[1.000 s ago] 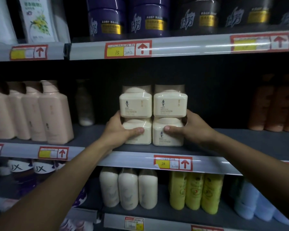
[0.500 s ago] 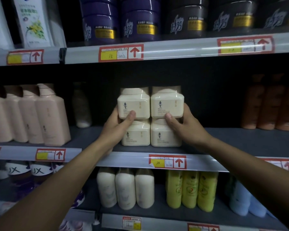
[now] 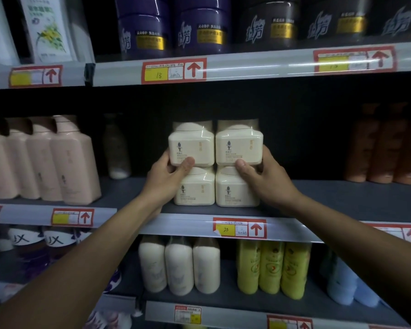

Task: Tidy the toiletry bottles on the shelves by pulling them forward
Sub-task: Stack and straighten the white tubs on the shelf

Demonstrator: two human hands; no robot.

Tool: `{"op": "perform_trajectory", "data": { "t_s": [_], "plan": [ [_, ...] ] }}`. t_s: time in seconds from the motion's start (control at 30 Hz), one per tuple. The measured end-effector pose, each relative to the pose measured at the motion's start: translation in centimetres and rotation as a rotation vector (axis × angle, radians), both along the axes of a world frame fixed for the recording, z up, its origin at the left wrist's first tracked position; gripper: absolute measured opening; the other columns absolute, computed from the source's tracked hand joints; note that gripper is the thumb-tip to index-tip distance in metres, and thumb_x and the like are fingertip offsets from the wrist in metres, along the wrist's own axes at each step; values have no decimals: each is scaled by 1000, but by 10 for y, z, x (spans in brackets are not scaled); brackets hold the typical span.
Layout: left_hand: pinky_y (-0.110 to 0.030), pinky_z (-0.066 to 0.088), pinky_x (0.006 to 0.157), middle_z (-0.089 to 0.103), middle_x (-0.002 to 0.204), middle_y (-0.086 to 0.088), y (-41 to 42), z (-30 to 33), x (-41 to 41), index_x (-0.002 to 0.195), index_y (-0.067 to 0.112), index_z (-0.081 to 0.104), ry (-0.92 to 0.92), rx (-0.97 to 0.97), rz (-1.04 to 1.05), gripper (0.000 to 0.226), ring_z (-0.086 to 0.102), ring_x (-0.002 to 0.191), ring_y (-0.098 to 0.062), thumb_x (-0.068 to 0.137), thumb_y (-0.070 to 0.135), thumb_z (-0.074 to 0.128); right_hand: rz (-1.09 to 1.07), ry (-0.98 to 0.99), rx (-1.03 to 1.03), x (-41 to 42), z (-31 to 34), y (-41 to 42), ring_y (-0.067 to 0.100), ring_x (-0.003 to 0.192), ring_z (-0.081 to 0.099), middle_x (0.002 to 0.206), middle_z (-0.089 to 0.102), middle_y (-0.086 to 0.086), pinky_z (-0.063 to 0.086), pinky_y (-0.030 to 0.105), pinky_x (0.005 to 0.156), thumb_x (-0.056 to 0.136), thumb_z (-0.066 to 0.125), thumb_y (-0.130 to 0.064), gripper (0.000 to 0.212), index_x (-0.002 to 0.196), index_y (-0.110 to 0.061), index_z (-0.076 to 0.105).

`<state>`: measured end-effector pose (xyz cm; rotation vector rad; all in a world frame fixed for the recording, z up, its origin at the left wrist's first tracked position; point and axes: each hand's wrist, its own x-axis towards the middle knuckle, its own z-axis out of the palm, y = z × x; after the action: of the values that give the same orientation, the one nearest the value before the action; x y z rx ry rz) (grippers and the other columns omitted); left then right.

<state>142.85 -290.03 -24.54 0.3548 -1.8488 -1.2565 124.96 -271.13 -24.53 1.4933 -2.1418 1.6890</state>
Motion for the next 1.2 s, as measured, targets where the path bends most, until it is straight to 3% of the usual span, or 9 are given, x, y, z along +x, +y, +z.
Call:
{"op": "perform_trajectory", "data": {
  "t_s": [0.33,0.63,1.0,1.2],
  "plan": [
    [-36,61,94,77,120,11,0,-1,0,130,39,62,6,-1,-2,54,74,111,-7,81,60,74,-11,12,5,0,-1,0,2,108,62,123,60,-21,53,25,87,97,61,-57,54,143,-38,42],
    [-33,61,92,76,123,9,1,-1,1,138,33,59,6,30,-33,63,73,112,-7,81,57,73,-12,12,3,5,-1,-1,-7,97,58,120,57,-21,48,15,75,98,61,-54,54,145,-36,39],
    [-21,61,84,75,121,14,9,1,2,134,37,60,-5,29,-19,42,72,108,0,94,44,70,20,-22,29,8,3,4,11,117,63,133,62,-8,59,38,93,98,60,-56,57,146,-35,37],
    [-34,55,102,67,133,19,8,-4,4,149,43,46,-76,-42,30,76,65,121,-1,81,66,72,41,-62,44,10,5,10,10,117,65,132,63,-11,59,40,98,95,63,-57,62,144,-32,36]
  ]
}}
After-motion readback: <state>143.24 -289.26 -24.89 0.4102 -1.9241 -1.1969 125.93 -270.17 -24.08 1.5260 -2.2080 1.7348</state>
